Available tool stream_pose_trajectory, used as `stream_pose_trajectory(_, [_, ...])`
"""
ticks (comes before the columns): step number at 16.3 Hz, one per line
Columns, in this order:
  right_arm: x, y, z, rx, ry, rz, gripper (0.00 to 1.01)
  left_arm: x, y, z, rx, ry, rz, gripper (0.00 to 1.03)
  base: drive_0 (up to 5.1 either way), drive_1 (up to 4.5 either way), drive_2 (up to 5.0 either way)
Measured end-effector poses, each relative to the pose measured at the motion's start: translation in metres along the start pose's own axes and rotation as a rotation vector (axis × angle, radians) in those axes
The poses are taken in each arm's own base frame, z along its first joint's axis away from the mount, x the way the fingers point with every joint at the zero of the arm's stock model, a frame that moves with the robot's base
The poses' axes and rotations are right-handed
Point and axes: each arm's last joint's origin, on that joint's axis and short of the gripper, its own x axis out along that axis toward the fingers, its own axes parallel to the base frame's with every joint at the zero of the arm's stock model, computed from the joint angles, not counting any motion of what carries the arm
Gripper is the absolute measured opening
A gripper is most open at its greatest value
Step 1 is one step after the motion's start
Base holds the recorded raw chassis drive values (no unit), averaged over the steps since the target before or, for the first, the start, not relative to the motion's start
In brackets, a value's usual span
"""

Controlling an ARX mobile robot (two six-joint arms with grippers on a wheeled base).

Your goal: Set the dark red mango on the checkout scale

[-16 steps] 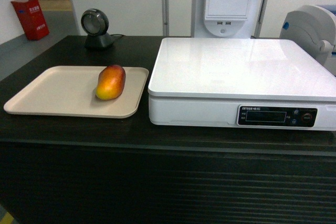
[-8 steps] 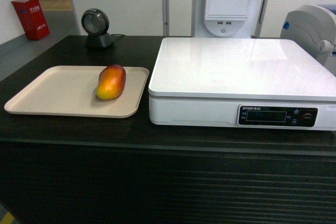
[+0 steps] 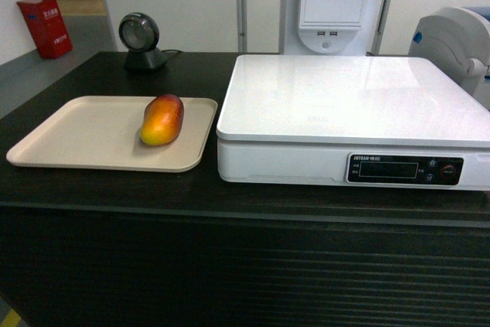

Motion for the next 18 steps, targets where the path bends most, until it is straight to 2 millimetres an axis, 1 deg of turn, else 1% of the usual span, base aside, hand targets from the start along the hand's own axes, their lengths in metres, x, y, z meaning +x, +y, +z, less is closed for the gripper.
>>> stream_pose_trajectory(2, [0.0, 0.0, 0.0, 0.0, 0.0, 0.0, 0.98, 0.021, -0.001, 0.006, 0.011, 0.041, -0.022, 0.98, 0.0, 0.0, 0.0])
stream_pose_trajectory(4, [0.0, 0.0, 0.0, 0.0, 0.0, 0.0, 0.98, 0.045, 0.002, 0.018, 0.011, 0.054, -0.019, 0.98, 0.0, 0.0, 0.0])
stream_pose_trajectory(5, [0.0, 0.0, 0.0, 0.0, 0.0, 0.0, 0.98, 0.053, 0.004, 0.022, 0.009, 0.058, -0.014, 0.98, 0.0, 0.0, 0.0])
stream_pose_trajectory(9, [0.0, 0.0, 0.0, 0.0, 0.0, 0.0, 0.98, 0.075, 0.005, 0.025, -0.012, 0.11, -0.034, 0.98, 0.0, 0.0, 0.0])
stream_pose_trajectory(13, [0.0, 0.0, 0.0, 0.0, 0.0, 0.0, 0.98, 0.094, 0.006, 0.039, -0.013, 0.116, -0.035, 0.98, 0.0, 0.0, 0.0])
stream_pose_trajectory(18, [0.0, 0.0, 0.0, 0.0, 0.0, 0.0, 0.98, 0.122, -0.005, 0.044, -0.001, 0.156, -0.041, 0.98, 0.0, 0.0, 0.0])
